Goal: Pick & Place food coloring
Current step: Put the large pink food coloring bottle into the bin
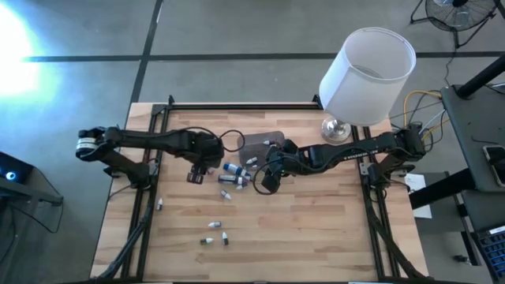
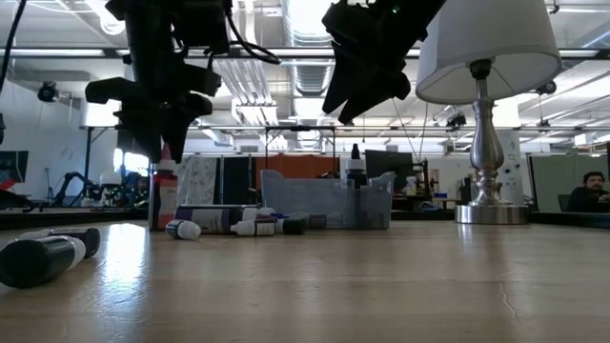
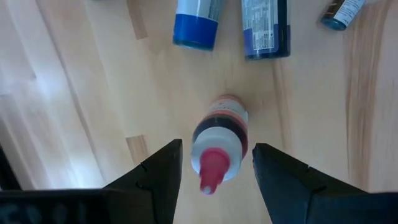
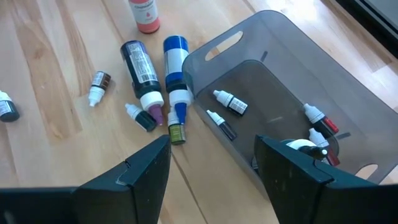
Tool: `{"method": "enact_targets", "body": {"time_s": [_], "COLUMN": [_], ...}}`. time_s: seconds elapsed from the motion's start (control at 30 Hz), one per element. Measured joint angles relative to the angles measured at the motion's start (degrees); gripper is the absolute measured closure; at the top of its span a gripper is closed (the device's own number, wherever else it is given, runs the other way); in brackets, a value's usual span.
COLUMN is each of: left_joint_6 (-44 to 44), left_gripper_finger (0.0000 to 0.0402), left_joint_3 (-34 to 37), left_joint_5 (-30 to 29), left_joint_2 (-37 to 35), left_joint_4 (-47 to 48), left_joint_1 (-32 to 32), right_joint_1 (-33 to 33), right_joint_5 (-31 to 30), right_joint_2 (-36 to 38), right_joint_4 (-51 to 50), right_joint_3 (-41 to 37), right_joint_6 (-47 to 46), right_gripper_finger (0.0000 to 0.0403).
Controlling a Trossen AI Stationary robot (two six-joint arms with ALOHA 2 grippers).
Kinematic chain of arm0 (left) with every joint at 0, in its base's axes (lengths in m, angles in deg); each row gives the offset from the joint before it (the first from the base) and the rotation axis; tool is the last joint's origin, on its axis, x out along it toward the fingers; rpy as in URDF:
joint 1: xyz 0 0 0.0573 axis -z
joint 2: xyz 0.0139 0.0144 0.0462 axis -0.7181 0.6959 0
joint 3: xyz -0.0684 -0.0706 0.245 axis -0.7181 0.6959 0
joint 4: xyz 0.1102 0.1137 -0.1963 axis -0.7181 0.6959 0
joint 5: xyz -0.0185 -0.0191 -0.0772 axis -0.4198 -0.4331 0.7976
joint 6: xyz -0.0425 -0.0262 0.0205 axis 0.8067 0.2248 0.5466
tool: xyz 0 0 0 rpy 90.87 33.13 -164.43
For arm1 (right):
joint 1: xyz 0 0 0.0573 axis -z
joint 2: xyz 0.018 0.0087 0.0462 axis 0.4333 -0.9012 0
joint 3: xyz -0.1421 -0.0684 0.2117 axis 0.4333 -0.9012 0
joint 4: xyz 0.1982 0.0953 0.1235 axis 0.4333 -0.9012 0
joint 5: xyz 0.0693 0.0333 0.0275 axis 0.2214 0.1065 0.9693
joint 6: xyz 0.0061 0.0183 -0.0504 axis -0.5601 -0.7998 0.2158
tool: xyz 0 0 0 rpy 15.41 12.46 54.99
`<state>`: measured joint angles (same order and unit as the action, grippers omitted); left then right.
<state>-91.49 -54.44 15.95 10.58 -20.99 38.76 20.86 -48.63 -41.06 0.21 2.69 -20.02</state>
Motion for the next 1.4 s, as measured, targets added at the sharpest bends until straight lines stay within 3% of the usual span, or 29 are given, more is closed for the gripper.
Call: {"method": "enact_targets", "body": {"time_s": [0.3,0.6,0.83,0.97,1.13,1.27,1.4], "left_joint_6": [0.25,0.97,1.03,4.04,8.24,7.25,5.91], "left_gripper_finger": [0.0233,0.0298,0.0312,0.0313,0.0314,0.0314,0.0314], "left_joint_3": [0.8,0.71,-0.98,-8.5,-23.2,-32.99,-42.99], "left_joint_5": [0.09,-0.02,-3.54,-2.76,-0.48,-0.58,-0.64], "left_joint_2": [1.28,0.93,0.93,1.09,4.33,13.29,25.31], "left_joint_4": [-0.08,-0.1,0.62,2.95,5.11,6.43,8.13], "left_joint_1": [0.0,0.0,0.04,-0.01,-0.9,-2.78,-4.24], "right_joint_1": [0.0,0.22,0.33,-0.14,-1.35,-1.81,-1.77], "right_joint_5": [-0.02,-0.02,-0.03,-1.43,-6.67,-11.98,-13.31], "right_joint_2": [0.0,-0.02,0.25,2.33,6.54,10.53,13.64], "right_joint_4": [-0.08,-0.09,-0.09,-0.47,-3.41,-10.07,-15.28], "right_joint_3": [-0.44,-0.9,-0.96,-0.98,-0.98,-1.12,-1.72], "right_joint_6": [0.0,0.0,0.02,0.0,-1.15,-3.88,-7.03], "right_gripper_finger": [0.0179,0.0179,0.0179,0.0179,0.0179,0.0179,0.0179]}}
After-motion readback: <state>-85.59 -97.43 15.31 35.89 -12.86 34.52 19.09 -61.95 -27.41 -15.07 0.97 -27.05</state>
